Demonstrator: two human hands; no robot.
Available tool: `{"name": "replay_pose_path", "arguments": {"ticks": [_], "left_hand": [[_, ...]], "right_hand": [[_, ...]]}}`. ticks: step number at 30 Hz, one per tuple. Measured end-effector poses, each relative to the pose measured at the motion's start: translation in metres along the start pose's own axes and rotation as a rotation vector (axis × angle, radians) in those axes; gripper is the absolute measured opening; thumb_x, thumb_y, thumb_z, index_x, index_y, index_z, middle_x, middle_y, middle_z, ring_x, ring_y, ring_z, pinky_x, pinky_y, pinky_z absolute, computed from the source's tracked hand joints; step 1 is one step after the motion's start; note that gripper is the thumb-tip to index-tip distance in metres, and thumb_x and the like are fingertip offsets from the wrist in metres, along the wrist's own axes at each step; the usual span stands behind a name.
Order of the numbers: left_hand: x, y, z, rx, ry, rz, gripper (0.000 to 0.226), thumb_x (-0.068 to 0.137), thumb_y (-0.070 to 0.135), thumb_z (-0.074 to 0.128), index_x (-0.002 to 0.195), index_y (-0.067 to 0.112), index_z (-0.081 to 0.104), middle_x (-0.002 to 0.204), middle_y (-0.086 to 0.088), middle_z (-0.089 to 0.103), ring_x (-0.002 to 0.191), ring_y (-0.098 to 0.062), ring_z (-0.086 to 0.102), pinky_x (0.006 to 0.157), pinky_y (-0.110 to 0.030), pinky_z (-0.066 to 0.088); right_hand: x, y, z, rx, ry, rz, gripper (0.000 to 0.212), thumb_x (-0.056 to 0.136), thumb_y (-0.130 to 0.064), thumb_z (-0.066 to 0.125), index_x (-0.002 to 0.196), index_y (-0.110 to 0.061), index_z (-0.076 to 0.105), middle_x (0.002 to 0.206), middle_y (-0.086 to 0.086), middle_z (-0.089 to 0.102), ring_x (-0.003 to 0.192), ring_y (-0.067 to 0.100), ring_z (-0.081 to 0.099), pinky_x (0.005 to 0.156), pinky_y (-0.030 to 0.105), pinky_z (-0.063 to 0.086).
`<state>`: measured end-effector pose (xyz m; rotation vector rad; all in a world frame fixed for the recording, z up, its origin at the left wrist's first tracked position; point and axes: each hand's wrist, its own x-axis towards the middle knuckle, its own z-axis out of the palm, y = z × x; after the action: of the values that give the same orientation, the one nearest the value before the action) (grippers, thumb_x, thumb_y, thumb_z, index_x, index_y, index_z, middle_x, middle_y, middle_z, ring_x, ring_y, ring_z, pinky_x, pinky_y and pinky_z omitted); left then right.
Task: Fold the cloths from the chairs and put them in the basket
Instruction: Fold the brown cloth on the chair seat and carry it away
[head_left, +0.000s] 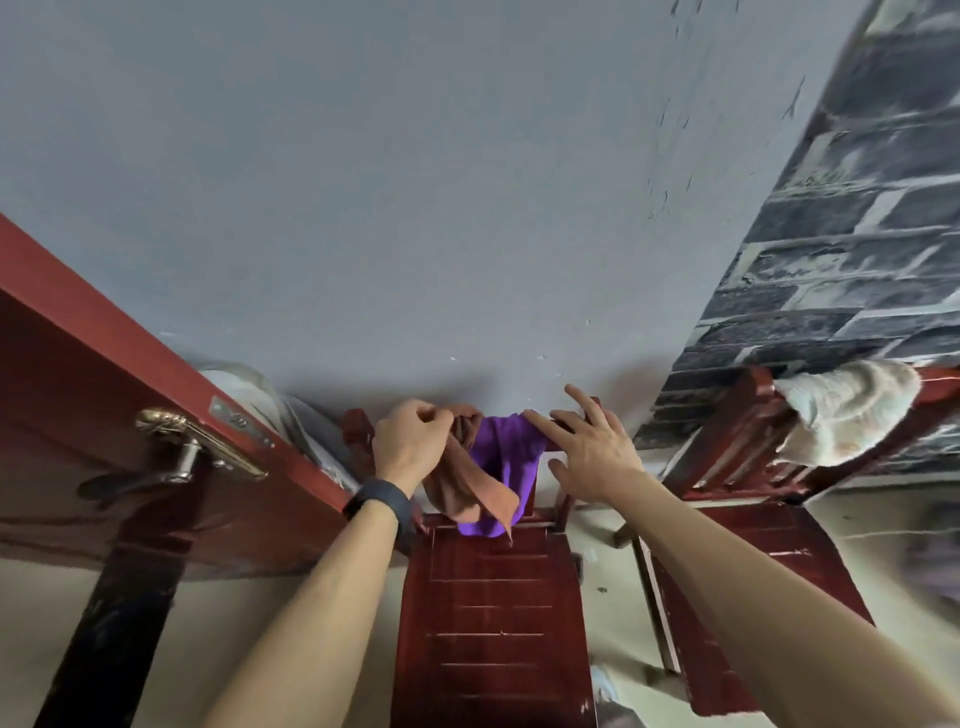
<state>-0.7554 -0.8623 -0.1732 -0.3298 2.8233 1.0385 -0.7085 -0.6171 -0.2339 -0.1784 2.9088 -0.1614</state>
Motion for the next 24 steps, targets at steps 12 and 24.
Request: {"name": "replay_pose_path", "arguments": {"ticks": [12, 24], "left_hand": [[-0.006, 0.063, -0.173, -1.024, -0.265, -0.054, 0.014, 0.094, 0.017, 0.049, 0.085, 0.013, 0.059, 0.07, -0.003, 0.063, 0.058, -0.017, 0.061, 0.057, -0.029, 0.045], [-0.106, 0.137, -0.229, -1.082, -0.173, 0.156, 0.015, 0.093, 0.012, 0.052, 0.087, 0.015, 0.064, 0.083, -0.006, 0.066, 0.079, -0.021, 0.063, 0.078, -0.035, 0.051]], "right_hand": [[0.001, -0.023, -0.026, 0.045, -0.152, 0.136, 0.076, 0.093, -0.058, 0.046, 0.158, -0.045, 0.008, 0.169, 0.003, 0.012, 0.155, 0.021, -0.013, 0.121, 0.061, 0.011], [-0.102, -0.131, -0.132, 1.565, 0.045, 0.147, 0.073, 0.089, -0.083, 0.031, 0.09, -0.03, 0.08, 0.097, -0.012, 0.078, 0.089, 0.006, 0.073, 0.073, 0.03, 0.052]]}}
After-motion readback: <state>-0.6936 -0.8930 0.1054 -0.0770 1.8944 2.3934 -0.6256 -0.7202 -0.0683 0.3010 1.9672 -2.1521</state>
